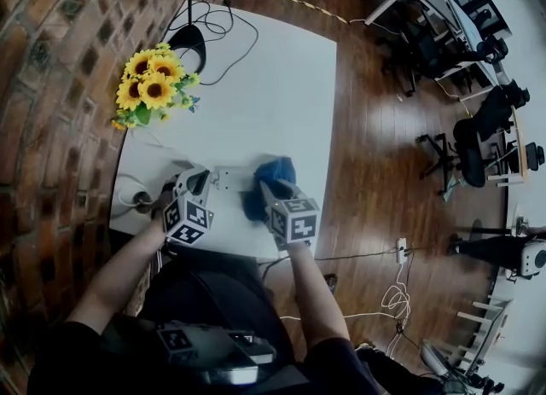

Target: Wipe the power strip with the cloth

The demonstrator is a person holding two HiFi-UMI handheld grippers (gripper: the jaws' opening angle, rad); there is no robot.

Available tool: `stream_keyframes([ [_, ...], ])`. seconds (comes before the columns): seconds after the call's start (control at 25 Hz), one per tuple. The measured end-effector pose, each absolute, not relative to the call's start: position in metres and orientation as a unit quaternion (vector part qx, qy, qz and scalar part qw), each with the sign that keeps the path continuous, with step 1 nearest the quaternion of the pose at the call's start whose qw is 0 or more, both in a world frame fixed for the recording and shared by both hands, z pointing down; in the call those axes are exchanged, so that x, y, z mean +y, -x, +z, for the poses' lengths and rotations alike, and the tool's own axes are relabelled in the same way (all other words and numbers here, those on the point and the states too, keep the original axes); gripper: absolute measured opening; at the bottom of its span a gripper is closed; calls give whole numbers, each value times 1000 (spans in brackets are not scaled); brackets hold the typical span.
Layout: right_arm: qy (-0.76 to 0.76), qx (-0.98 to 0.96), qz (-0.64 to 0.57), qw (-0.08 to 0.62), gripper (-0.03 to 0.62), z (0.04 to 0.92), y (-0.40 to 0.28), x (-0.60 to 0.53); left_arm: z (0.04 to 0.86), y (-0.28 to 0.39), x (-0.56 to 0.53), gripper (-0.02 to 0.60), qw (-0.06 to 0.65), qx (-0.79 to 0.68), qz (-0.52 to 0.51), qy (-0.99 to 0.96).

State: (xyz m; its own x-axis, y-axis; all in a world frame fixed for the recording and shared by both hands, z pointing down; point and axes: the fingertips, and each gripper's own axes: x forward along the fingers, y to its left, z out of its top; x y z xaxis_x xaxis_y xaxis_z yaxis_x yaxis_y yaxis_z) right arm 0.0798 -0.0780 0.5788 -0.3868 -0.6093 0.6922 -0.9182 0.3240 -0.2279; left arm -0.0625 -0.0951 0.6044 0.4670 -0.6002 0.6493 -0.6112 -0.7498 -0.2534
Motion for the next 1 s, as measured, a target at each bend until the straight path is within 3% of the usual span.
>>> stream_keyframes([
  [1.0, -527, -749, 333, 223, 61, 580, -133, -74, 606, 62, -96, 19, 25, -344, 384, -856],
])
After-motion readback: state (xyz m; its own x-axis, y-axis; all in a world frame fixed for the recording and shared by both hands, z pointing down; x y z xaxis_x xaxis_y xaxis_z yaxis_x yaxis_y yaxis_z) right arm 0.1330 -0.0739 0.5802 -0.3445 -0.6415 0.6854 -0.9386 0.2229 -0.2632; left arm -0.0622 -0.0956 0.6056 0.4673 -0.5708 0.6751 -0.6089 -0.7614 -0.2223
